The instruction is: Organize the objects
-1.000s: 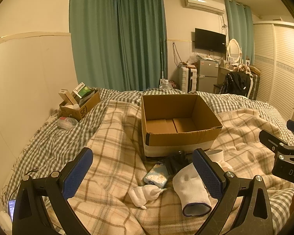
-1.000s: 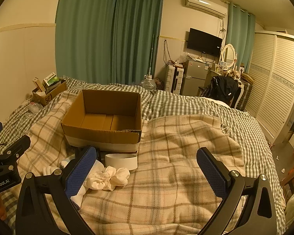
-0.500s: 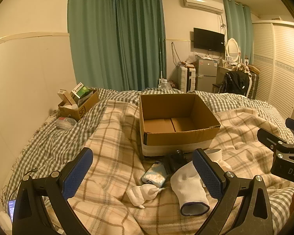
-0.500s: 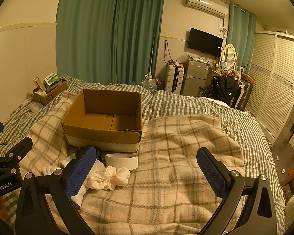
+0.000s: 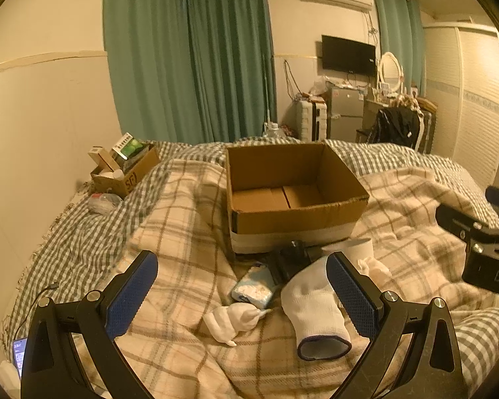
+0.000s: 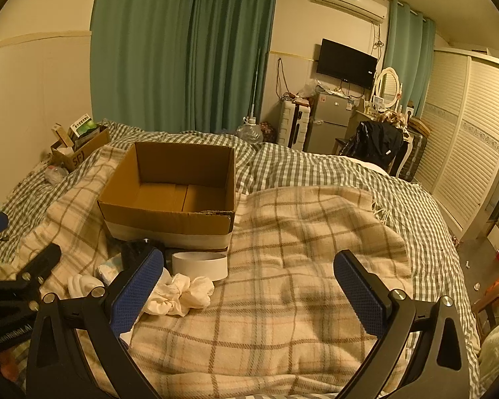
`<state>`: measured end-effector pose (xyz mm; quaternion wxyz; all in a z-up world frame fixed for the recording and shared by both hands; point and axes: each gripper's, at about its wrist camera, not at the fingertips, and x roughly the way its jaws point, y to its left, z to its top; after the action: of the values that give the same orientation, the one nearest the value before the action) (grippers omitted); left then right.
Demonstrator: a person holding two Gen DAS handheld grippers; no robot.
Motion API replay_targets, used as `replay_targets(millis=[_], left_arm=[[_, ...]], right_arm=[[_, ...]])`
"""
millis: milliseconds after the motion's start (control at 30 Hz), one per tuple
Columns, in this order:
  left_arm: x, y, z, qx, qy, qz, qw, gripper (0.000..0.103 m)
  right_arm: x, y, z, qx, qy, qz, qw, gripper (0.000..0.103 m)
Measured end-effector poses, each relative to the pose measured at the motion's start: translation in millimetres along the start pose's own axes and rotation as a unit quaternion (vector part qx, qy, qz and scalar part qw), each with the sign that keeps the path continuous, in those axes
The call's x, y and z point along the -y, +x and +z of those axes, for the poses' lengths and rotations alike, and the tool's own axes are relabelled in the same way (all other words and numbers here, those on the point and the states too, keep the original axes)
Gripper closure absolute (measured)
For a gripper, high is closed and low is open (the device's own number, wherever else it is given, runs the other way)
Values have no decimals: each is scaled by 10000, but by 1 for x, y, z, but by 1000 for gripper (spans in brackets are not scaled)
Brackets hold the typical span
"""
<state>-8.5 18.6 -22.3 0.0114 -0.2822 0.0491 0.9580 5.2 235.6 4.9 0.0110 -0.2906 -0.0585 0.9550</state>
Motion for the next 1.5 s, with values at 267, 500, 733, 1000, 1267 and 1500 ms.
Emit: replay_targets(millis=[267,500,733,1000,1267,1500], left_arm=[[31,42,-23,-820,377,-291,9955,0],[46,82,-51,-1621,450,-1029,9804,17],[42,80,-53,-1645,324,-1432,9754,66],[21,40,-21,-1007,336,-910,9902,68],[-11,51,-14,-1029,189,-217,9943,68],[-23,64,-25,-1329,-8,-337,9906,68]], right_arm=[[8,20,-7,-286,119,-36,9995,0],[8,38,-14,-562,186,26,9982,0],[-2,40,-17,-447,60,374,9983,0],[-14,45,-17,-520,-63,469,9975,0],[-50,78,-24,-1103,-463,805,9896,5],[-65,104,-38,-1623,-646,1031,9792,33]])
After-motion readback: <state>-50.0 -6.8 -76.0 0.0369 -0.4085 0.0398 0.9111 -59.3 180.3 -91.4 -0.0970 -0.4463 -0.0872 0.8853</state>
